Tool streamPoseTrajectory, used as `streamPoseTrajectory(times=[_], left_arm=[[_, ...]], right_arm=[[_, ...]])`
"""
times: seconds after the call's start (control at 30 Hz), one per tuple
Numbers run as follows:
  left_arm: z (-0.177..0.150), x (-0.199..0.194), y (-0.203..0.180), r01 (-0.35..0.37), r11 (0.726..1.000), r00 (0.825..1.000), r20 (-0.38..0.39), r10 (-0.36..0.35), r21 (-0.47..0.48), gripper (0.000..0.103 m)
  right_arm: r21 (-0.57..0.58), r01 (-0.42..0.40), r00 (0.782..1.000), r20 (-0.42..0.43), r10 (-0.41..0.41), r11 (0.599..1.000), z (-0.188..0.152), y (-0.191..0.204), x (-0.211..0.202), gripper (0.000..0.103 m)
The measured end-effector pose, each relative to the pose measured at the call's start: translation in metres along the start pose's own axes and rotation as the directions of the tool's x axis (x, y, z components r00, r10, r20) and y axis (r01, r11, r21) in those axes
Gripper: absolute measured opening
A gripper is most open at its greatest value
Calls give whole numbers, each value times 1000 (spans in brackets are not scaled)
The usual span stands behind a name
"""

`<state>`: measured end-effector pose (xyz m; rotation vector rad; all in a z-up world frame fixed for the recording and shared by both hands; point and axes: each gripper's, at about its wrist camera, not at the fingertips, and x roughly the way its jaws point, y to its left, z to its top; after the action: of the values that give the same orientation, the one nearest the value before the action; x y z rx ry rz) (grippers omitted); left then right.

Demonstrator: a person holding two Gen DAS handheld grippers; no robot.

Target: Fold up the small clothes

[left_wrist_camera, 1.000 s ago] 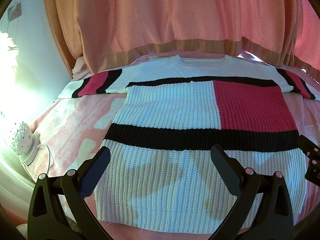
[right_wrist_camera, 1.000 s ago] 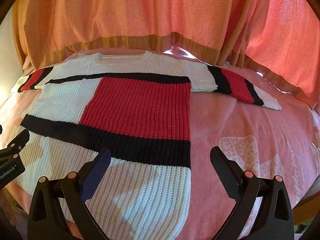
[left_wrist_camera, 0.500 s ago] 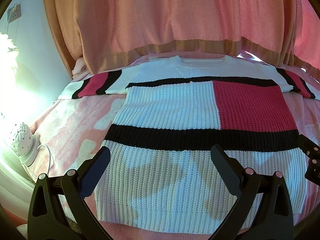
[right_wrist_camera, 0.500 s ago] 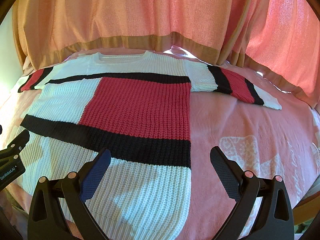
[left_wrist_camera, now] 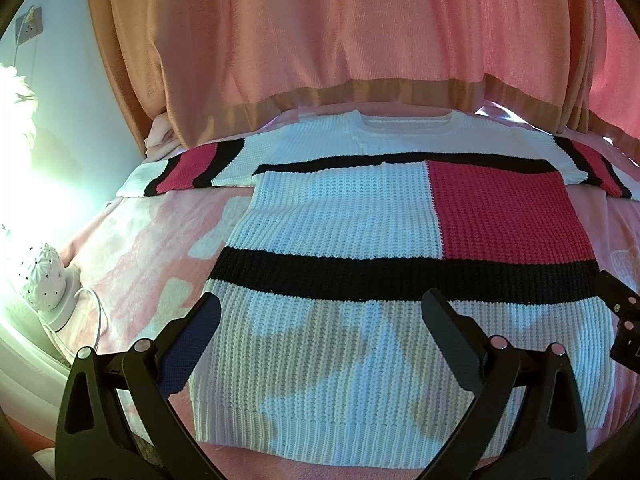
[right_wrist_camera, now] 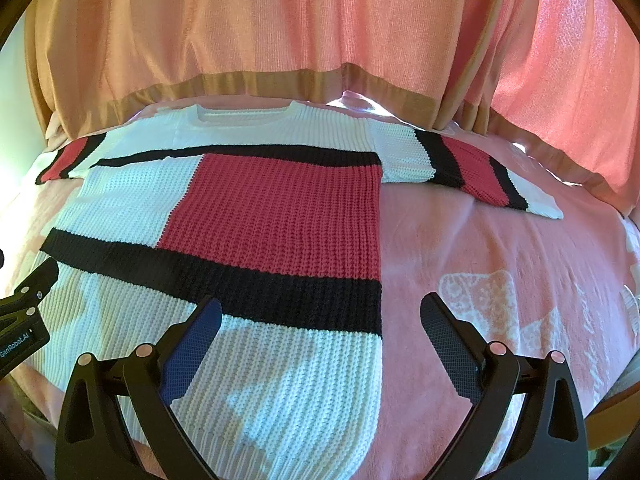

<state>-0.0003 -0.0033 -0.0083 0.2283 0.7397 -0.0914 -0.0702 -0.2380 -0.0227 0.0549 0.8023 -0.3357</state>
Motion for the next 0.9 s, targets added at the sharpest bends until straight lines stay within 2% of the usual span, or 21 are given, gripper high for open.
streamPoseTrajectory(times=[0.7,0.83,0.9], left_arm=[[1,1,0,13,1000,1000,-9,-13,-8,98],[15,0,-5,33,999,999,-22,-34,-19,98],[30,-4,-11,31,999,1000,1,-31,-8,98]], right_arm=[[5,-1,1000,-2,1,1000,2,-1,0,98],[66,-29,1000,-1,30,997,22,-23,0,98],[105,-8,1000,31,5,994,42,-48,-2,98]])
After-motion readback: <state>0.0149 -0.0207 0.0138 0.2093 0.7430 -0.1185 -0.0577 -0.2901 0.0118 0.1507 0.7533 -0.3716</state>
